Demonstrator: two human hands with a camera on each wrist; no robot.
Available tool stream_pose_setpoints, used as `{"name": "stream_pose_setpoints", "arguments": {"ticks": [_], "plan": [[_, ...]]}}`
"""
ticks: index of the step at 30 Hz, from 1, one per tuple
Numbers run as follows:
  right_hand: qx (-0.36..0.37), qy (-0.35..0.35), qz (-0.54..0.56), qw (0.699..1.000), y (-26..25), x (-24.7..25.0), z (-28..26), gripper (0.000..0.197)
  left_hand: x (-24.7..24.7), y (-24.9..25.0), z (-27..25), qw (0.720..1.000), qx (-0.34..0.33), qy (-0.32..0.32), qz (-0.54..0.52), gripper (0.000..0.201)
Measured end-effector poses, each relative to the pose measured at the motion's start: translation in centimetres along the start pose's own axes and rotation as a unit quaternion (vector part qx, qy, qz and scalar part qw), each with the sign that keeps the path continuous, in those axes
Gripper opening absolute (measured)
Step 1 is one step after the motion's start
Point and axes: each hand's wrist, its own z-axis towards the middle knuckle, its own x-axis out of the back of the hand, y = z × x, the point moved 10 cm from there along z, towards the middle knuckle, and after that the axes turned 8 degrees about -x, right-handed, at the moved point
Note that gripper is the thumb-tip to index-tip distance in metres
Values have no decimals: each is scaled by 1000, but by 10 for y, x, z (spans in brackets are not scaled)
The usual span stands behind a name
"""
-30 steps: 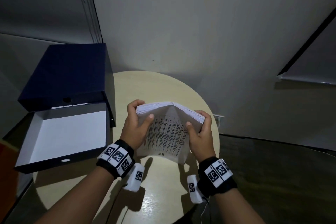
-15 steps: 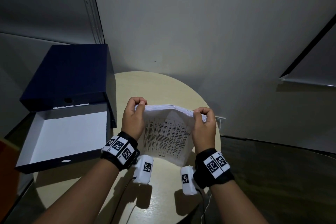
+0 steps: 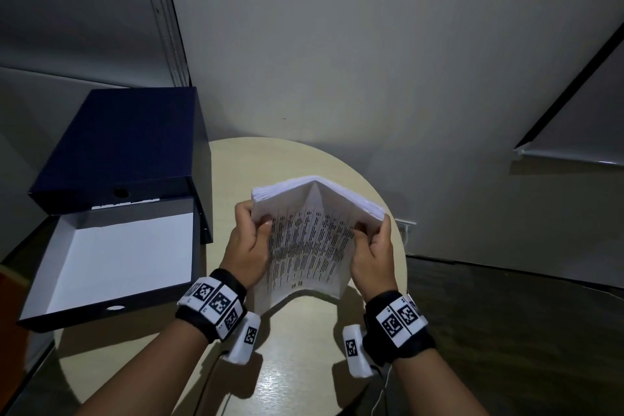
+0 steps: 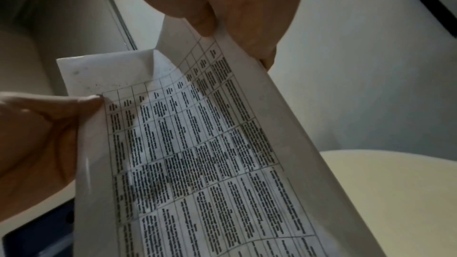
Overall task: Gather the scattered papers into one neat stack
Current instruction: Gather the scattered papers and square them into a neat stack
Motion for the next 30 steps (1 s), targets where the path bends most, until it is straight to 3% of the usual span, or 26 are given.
{"name": "stream_pose_setpoints", "arguments": {"ticks": [3,8,13,17,25,29,30], "plan": [[11,-15,-3,1000,2,-1,-5,36,2,-3,-12,999,11,4,-51,34],[-49,-25,-45,997,39,-5,-17,29,8,-24,-26,997,41,12,-57,34],[30,15,-25,999,1,-1,-10,26,22,9,0,992,-11,68,-107,40],[54,78,-19,995,-15,2,-4,4,24,2,18,987,23,115,-113,15],[-3,118,2,993,-5,4,4,11,23,-1,18,986,35,118,-108,8],[-8,115,0,993,-7,9,7,9,21,-5,8,986,-1,46,-162,48],[-9,112,-8,994,-8,9,7,7,18,-10,5,987,9,25,-158,48]]}}
